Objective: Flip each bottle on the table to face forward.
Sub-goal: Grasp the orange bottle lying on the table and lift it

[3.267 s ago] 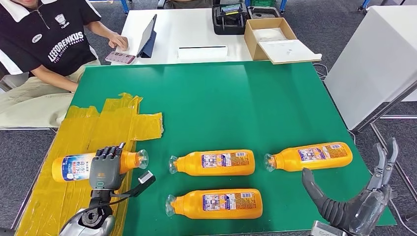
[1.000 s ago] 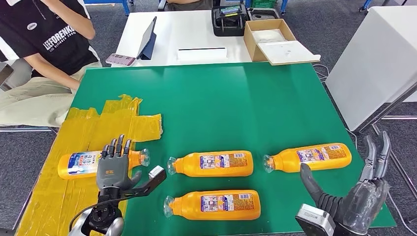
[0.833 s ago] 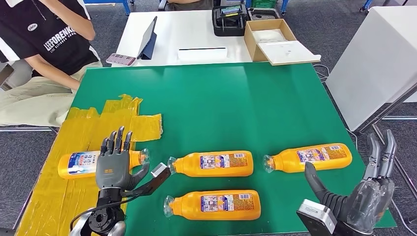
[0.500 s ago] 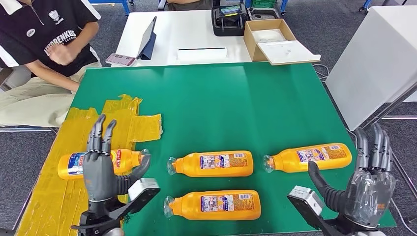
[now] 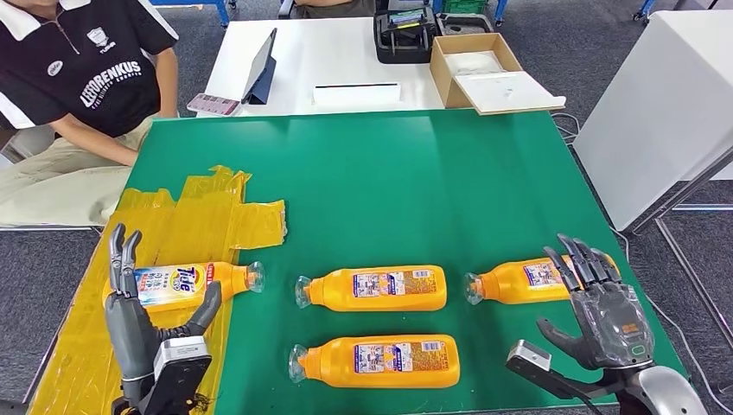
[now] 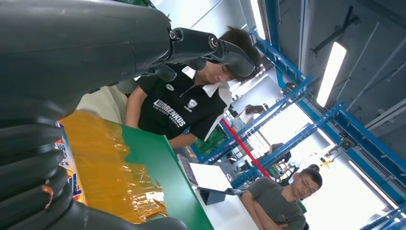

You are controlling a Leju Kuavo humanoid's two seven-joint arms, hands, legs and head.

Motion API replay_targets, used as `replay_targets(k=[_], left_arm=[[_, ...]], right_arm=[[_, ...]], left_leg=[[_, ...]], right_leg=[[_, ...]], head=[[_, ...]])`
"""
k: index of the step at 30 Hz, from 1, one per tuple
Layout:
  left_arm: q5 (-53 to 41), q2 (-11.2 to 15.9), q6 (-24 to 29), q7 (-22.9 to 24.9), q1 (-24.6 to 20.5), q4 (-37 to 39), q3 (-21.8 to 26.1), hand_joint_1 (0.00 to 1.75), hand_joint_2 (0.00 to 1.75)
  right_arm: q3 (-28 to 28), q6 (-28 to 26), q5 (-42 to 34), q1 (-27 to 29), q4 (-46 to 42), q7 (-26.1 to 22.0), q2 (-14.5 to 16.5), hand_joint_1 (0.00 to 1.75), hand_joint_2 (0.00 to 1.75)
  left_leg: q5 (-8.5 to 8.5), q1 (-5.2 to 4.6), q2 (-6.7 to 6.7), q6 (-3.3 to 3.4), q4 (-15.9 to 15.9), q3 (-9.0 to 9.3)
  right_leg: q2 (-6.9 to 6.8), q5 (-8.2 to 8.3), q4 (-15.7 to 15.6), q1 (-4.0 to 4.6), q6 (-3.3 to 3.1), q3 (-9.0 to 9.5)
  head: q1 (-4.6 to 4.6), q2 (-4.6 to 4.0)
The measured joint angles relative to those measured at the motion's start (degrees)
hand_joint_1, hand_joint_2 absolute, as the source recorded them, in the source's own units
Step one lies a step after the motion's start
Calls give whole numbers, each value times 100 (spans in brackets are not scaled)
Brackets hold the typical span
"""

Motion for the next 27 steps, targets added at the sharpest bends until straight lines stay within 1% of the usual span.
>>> replay_targets(k=[3,6,8,11,14,17,23,27], left_arm=[[111,-23,-42,-21,6,5,42,0,175],[326,-27,-77,-102,0,51,96,0,175],[467,-26,-87,-187,-4,109,122,0,175],[665,-14,-64,-304,-8,227,130,0,175],[824,20,-24,-376,-40,357,127,0,175],[970,69,1,-418,-115,485,121,0,175],[1145,143,67,-502,-232,764,63,0,175],[1227,174,93,-537,-262,882,27,0,175]], right_arm=[[29,325,-133,-86,169,32,-186,0,175],[97,616,-295,-410,684,38,-438,0,175],[151,557,-263,-698,1159,37,-570,0,175],[211,86,88,-996,1790,88,-693,0,175],[251,-352,536,-1145,2296,179,-735,0,175],[271,-513,698,-1308,2794,211,-756,0,175],[304,-294,528,-1789,3862,202,-767,0,175],[330,-177,418,-2043,4411,159,-710,0,175]], left_leg=[[-2,1,1,2,-1,-2],[0,1,3,4,-1,0],[4,-1,2,8,1,4],[12,-3,-6,15,5,6],[13,-3,-7,15,6,1],[12,-3,-3,14,6,-3],[12,-3,-2,13,6,-1],[12,-3,-1,12,6,-1]], right_leg=[[1,0,0,1,0,0],[5,1,0,1,0,0],[4,2,0,1,2,0],[-3,3,0,1,2,0],[-6,3,0,1,3,1],[-4,3,1,0,2,-1],[-5,3,1,0,3,-3],[-3,3,1,0,3,-3]], head=[[-1,0],[-1,0],[-1,0],[0,0],[-1,0],[-2,0],[-1,0],[-2,0]])
